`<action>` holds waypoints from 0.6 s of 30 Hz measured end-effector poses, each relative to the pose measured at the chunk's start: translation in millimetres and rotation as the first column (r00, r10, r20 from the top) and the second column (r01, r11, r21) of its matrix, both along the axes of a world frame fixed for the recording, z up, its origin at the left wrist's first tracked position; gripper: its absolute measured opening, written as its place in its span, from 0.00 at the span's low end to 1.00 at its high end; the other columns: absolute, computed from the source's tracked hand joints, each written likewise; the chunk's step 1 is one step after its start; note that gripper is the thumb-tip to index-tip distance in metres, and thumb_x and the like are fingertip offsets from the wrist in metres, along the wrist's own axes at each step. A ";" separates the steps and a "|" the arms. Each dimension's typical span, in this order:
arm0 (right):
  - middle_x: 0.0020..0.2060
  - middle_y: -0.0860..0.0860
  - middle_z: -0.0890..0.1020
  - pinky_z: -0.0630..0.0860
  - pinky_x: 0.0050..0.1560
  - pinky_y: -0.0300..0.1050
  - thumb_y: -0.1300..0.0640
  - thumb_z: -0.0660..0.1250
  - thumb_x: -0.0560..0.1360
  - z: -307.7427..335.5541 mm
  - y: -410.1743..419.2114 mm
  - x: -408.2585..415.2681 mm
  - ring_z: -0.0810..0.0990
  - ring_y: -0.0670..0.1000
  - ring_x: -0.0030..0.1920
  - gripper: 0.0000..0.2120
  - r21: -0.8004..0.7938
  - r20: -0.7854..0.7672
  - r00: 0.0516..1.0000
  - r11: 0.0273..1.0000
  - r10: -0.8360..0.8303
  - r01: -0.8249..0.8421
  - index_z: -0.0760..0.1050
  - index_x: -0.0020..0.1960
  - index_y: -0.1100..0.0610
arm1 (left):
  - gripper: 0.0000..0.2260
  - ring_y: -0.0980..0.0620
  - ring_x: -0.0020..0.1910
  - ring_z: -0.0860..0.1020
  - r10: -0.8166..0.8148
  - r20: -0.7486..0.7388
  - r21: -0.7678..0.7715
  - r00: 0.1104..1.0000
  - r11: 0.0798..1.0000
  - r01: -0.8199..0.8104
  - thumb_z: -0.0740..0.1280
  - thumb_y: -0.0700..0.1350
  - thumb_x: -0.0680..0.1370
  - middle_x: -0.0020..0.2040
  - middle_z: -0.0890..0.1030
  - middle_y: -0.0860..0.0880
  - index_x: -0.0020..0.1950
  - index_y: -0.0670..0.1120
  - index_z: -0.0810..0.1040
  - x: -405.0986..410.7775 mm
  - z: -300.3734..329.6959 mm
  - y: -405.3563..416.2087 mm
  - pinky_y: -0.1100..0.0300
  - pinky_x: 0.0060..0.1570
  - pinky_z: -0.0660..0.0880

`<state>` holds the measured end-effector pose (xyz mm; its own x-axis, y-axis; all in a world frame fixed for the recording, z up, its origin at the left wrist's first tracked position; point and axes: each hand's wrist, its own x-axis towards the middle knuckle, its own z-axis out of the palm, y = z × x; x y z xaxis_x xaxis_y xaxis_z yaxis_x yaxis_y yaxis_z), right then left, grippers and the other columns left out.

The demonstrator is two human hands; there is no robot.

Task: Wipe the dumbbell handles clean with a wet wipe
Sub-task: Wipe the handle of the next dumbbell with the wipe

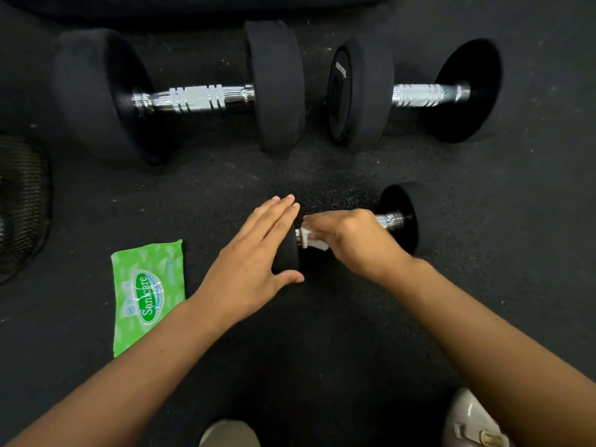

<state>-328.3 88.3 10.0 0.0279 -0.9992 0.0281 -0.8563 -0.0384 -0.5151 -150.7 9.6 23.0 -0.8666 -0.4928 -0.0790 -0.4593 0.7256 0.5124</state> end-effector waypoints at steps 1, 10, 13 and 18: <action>0.50 0.60 0.83 0.78 0.52 0.56 0.57 0.61 0.73 -4.4 2.0 6.5 0.82 0.58 0.51 0.15 -0.030 -0.034 0.999 1.000 0.002 -0.003 0.80 0.52 0.64 | 0.43 0.59 0.74 0.47 -0.002 0.003 -0.002 1.000 1.000 0.002 0.73 0.54 0.68 0.75 0.52 0.56 0.76 0.48 0.53 -0.5 0.0 -0.6 0.62 0.71 0.48; 0.58 0.60 0.78 0.72 0.62 0.55 0.68 0.65 0.74 -36.8 23.8 8.2 0.76 0.59 0.61 0.13 -0.308 -0.093 0.995 0.951 -0.041 0.010 0.77 0.58 0.66 | 0.43 0.61 0.74 0.46 0.010 -0.012 -0.005 1.000 1.000 -0.010 0.73 0.55 0.68 0.75 0.51 0.57 0.76 0.48 0.53 -0.4 -1.9 -0.3 0.62 0.71 0.48; 0.60 0.60 0.77 0.69 0.65 0.53 0.69 0.64 0.74 -35.3 33.5 -2.4 0.74 0.59 0.63 0.14 -0.305 -0.135 0.986 0.943 0.097 -0.134 0.76 0.60 0.66 | 0.43 0.60 0.74 0.48 0.018 -0.011 0.010 1.000 1.000 -0.018 0.74 0.54 0.68 0.75 0.52 0.57 0.76 0.48 0.54 0.9 -1.4 1.6 0.60 0.71 0.51; 0.54 0.60 0.81 0.75 0.57 0.55 0.67 0.65 0.72 -29.6 17.7 5.7 0.80 0.58 0.56 0.12 -0.318 -0.069 0.993 0.946 -0.097 0.070 0.79 0.55 0.65 | 0.42 0.60 0.74 0.47 0.023 -0.026 0.006 0.999 1.000 -0.022 0.73 0.54 0.68 0.75 0.52 0.57 0.76 0.48 0.54 -0.5 -1.9 1.5 0.61 0.72 0.49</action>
<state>-322.6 106.0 -19.6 -0.0397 -0.9389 0.3420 -0.9024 -0.1133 -0.4156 -151.2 11.1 21.1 -0.8571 -0.5118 -0.0595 -0.4621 0.7124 0.5281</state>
